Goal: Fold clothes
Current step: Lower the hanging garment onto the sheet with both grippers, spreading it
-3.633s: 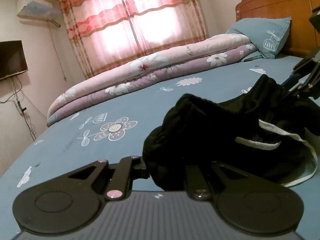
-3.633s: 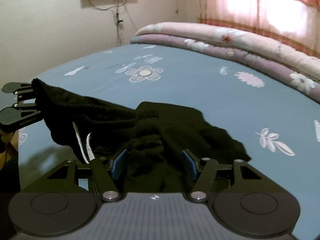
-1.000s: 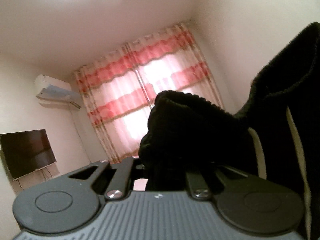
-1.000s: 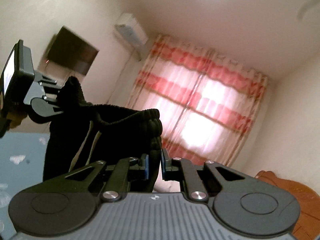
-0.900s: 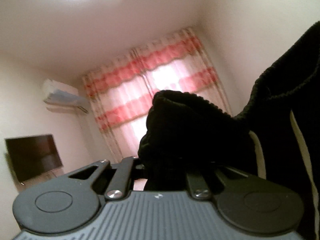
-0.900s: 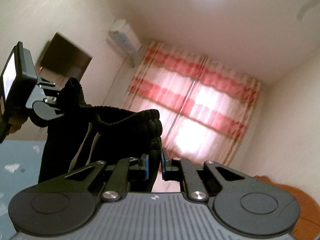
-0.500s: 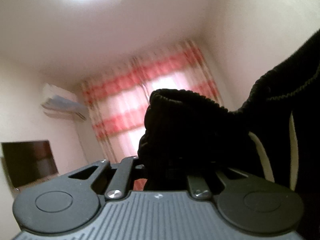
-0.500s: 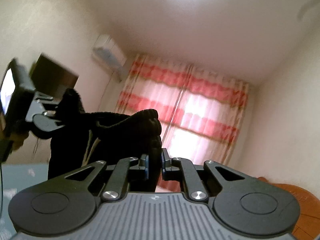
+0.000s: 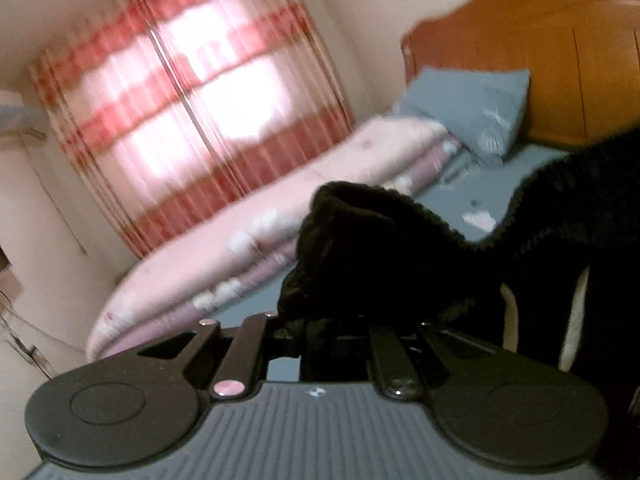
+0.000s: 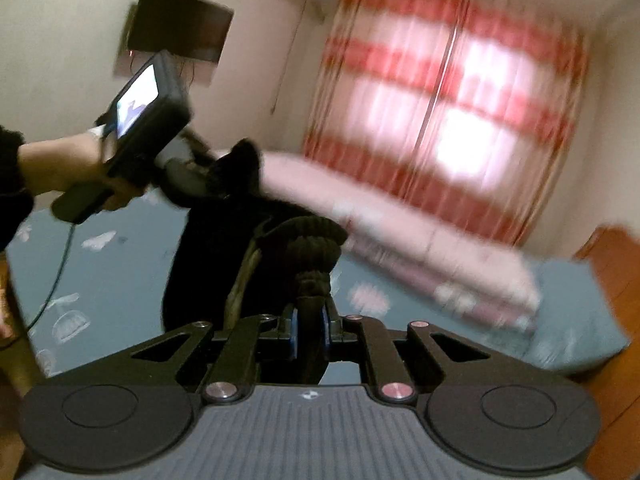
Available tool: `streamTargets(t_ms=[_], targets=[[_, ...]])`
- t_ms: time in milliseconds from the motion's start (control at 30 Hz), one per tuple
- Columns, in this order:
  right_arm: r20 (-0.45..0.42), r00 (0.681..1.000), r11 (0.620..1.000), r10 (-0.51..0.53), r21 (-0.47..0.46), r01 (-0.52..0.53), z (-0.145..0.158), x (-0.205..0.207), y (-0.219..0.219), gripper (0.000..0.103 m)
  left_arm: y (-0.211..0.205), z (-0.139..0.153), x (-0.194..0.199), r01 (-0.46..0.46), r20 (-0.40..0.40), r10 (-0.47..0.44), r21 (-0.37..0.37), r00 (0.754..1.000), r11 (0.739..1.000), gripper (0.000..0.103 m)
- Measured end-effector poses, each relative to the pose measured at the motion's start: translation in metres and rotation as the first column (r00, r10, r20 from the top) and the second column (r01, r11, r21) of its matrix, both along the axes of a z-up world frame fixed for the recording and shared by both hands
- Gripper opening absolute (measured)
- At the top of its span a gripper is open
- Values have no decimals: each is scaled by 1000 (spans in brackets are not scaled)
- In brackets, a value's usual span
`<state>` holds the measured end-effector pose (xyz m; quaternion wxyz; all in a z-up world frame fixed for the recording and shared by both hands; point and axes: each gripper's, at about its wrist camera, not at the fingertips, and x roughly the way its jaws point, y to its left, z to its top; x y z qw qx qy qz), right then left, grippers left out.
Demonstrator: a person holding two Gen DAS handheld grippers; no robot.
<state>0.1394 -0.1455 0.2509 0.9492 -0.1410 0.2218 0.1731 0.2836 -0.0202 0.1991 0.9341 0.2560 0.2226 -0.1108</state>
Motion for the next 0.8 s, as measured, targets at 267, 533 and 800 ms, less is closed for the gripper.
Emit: streamTargets(t_ms=[267, 533, 800], targets=[[-216, 974, 965, -62, 237, 114, -105, 18, -47, 13, -71, -74, 33, 65, -109, -62, 30, 992, 997, 10], [-297, 919, 841, -260, 398, 367, -162, -5, -140, 13, -212, -115, 51, 225, -153, -216, 42, 964, 974, 10], [-314, 845, 720, -433, 444, 534, -190, -11, -220, 13, -344, -142, 71, 357, -106, -359, -40, 927, 933, 10]])
